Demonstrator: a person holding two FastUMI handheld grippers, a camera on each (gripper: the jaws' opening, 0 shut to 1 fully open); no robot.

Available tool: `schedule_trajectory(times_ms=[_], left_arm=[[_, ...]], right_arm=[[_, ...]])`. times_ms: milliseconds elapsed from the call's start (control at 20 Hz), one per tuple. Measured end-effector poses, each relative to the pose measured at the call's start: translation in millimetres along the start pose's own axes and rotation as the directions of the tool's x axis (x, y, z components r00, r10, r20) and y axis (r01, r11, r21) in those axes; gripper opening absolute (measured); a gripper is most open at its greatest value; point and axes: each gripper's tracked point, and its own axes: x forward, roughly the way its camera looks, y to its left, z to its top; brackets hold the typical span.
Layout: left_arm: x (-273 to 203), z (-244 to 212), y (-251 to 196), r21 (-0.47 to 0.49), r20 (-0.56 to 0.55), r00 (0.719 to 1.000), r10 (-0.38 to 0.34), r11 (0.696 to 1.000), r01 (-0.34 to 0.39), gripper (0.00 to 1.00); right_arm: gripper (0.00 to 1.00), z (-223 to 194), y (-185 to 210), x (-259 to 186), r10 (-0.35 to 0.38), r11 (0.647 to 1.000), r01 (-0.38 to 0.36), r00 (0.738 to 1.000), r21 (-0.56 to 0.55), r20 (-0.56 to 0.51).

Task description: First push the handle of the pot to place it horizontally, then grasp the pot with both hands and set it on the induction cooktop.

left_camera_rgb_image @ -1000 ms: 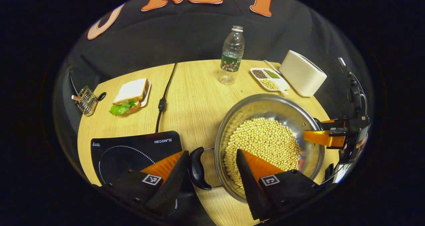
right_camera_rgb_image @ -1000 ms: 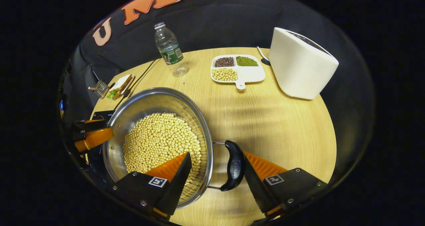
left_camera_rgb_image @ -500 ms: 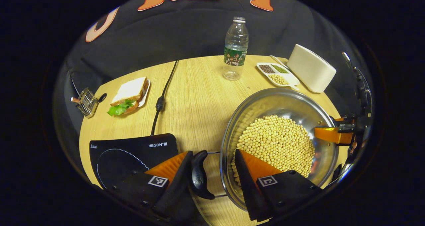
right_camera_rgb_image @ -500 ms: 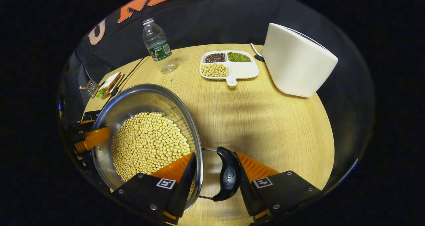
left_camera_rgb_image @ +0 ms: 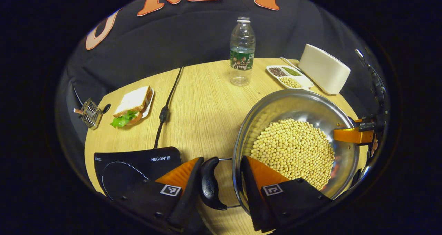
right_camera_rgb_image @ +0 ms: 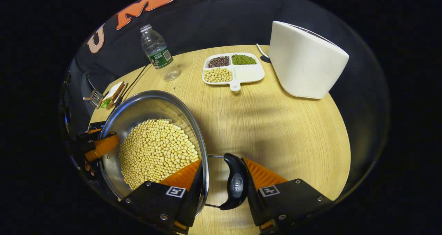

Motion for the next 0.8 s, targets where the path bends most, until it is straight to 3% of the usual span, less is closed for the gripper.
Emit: schedule_trajectory(times_ms=[400, 450, 500, 800], left_arm=[[-9.9, 3.1, 0.2, -0.002, 0.07, 0.997, 0.011, 1.0, -0.011, 0.63], [-13.5, 4.5, 0.7, -0.012, 0.079, 0.997, 0.011, 1.0, -0.011, 0.65], [-18.3, 7.6, 1.6, -0.013, 0.091, 0.996, 0.015, 1.0, -0.014, 0.64], [-61.7, 14.5, 17.2, -0.017, 0.132, 0.99, 0.054, 0.998, -0.053, 0.65]], right_arm=[[0.54, 1.5, 2.7, -14.6, -0.007, 1.0, 0.007, 1.0, 0.006, 0.023], [0.49, 3.7, 2.9, -19.4, -0.011, 1.0, 0.01, 0.999, 0.008, 0.036], [0.55, 5.7, 3.8, -23.8, -0.011, 1.0, 0.011, 0.999, 0.007, 0.046], [0.52, 11.0, 28.7, -56.1, 0.007, 1.0, -0.007, 0.997, -0.004, 0.078]])
